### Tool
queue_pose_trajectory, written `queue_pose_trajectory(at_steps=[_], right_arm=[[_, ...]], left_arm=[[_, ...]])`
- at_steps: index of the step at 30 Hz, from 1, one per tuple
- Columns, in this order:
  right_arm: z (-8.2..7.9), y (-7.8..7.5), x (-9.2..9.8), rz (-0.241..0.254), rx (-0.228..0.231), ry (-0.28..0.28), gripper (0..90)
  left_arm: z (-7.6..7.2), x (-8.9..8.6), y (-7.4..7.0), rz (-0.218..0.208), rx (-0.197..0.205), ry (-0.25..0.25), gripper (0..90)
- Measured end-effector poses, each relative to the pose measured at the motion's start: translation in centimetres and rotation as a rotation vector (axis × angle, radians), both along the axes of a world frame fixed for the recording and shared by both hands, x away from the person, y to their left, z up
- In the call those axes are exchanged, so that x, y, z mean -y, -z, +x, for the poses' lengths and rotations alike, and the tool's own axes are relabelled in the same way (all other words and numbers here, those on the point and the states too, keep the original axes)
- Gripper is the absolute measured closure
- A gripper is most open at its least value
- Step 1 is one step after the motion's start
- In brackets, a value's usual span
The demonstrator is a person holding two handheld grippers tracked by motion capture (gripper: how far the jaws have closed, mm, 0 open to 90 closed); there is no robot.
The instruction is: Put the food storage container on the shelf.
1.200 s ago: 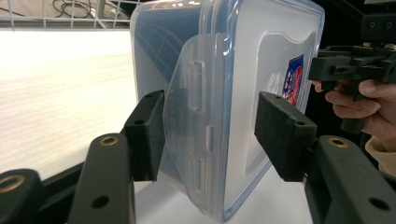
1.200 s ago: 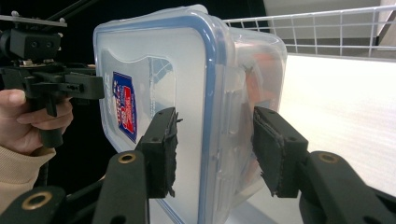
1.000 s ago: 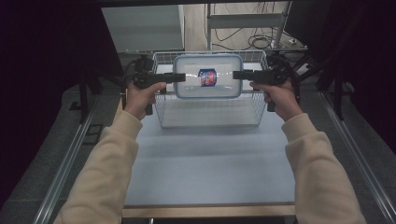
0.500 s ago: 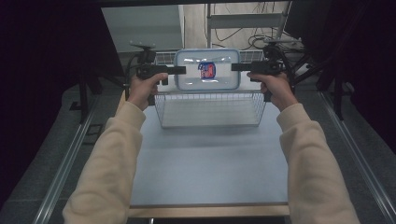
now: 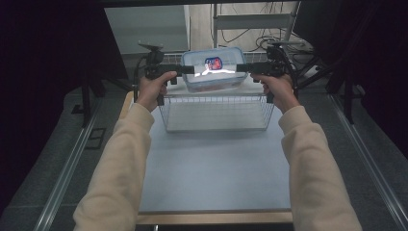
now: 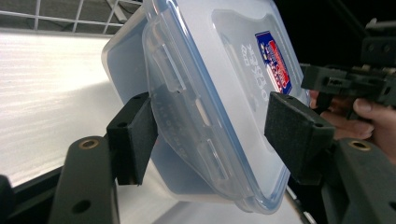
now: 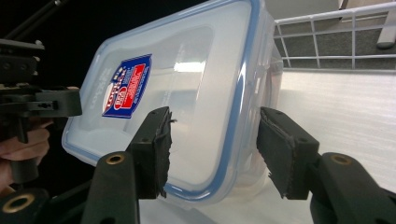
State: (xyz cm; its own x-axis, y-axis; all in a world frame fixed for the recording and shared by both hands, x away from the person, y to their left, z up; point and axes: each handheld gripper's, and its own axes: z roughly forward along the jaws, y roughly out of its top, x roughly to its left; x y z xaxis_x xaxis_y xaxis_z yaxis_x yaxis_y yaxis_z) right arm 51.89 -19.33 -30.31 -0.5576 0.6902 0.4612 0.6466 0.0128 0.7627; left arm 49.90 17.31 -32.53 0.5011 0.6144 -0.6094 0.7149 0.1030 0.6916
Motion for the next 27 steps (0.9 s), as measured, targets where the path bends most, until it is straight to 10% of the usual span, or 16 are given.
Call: queue_pose_trajectory(at_steps=[19, 27], right_arm=[[-0.7, 0.0, 0.4, -0.021, 0.046, 0.042, 40.3], [-2.5, -0.7, 1.2, -0.023, 0.135, 0.040, 33.4]], left_arm=[[1.2, 0.7, 0.5, 0.009, -0.038, -0.054, 13.7], [-1.3, 0.4, -1.6, 0.044, 0.067, -0.077, 13.8]])
